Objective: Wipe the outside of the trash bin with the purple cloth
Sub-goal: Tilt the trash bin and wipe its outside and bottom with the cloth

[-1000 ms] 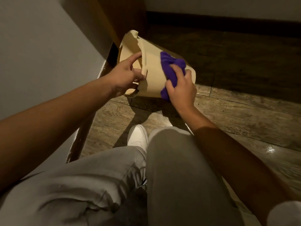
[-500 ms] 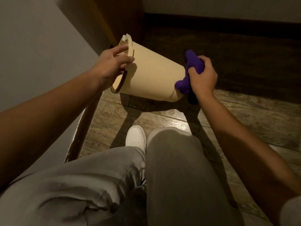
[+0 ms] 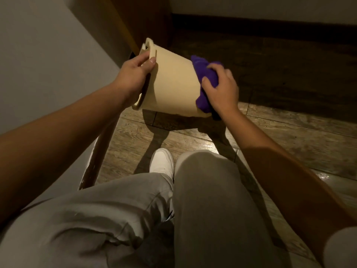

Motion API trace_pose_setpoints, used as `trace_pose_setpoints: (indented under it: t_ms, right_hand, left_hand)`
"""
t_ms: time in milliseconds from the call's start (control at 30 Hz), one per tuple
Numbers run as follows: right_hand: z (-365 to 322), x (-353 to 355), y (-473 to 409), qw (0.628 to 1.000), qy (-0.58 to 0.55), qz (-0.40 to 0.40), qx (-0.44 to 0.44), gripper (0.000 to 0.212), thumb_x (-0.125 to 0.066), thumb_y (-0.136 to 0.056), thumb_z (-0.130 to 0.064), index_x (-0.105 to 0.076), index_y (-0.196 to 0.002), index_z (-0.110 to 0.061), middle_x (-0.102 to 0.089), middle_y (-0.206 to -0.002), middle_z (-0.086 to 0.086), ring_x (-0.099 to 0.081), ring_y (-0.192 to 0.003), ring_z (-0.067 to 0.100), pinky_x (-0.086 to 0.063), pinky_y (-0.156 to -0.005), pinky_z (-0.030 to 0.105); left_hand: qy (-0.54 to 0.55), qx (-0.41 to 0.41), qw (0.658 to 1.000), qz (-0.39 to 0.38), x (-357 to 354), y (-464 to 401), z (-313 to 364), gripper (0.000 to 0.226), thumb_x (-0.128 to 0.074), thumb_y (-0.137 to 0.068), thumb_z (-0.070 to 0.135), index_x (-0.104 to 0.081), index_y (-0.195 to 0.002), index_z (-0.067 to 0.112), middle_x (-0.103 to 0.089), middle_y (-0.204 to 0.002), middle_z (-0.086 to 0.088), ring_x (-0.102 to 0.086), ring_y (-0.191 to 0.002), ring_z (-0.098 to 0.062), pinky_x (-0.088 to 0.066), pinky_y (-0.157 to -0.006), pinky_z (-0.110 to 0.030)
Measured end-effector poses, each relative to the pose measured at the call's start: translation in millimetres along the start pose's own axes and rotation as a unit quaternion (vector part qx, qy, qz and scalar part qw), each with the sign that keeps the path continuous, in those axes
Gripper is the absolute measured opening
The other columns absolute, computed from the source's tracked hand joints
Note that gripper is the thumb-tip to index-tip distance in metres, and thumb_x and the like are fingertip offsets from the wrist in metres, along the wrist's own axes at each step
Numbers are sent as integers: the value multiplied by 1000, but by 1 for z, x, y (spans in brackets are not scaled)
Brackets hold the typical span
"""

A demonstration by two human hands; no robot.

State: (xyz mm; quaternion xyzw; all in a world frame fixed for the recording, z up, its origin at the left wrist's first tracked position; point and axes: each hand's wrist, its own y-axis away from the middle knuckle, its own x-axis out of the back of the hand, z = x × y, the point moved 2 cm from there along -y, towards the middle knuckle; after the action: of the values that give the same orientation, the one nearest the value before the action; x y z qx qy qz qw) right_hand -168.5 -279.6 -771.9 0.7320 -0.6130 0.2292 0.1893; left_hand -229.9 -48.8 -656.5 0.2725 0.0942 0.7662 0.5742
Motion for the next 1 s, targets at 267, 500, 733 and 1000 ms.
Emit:
trace_pose_setpoints:
  t_ms: [267,500,733,1000]
  right_hand:
    - [87,-54,65,990,49,-71,-108,39,-69,-85,-36,-51,-119,-28,-61,-119,3,-60,-97,23,-43,-74,32]
    - [87,-41,72,988,2,16,-153,33,-68,-85,-36,-61,-116,-26,-60,-104,-8,-58,-93,15,-45,-74,30]
    - [-12,23,25,984,-115,135,-18,41,-68,-90,-30,-59,-128,-18,-59,-128,2,-58,-109,12,-42,-82,8]
    - [-105,-28,18,988,-84,-6,131,45,-70,-88,-32,-56,-128,-20,-52,-130,7,-56,-102,17,-53,-77,27]
  left_hand:
    - [58,38,996,54,7,-4,6,47,-48,-109,35,-49,-154,20,-65,-138,-6,-66,-117,-21,-55,-77,-31]
    - [148,43,988,32,8,-5,-6,47,-53,-107,30,-52,-152,15,-69,-122,-5,-70,-103,-20,-61,-78,-34]
    - [132,26,990,-44,-8,-4,-7,43,-45,-110,30,-48,-153,27,-64,-130,-3,-67,-116,-26,-60,-88,-47]
    - [184,37,982,-25,-20,-4,6,45,-39,-112,34,-47,-154,20,-72,-115,-6,-74,-101,-21,-63,-76,-39]
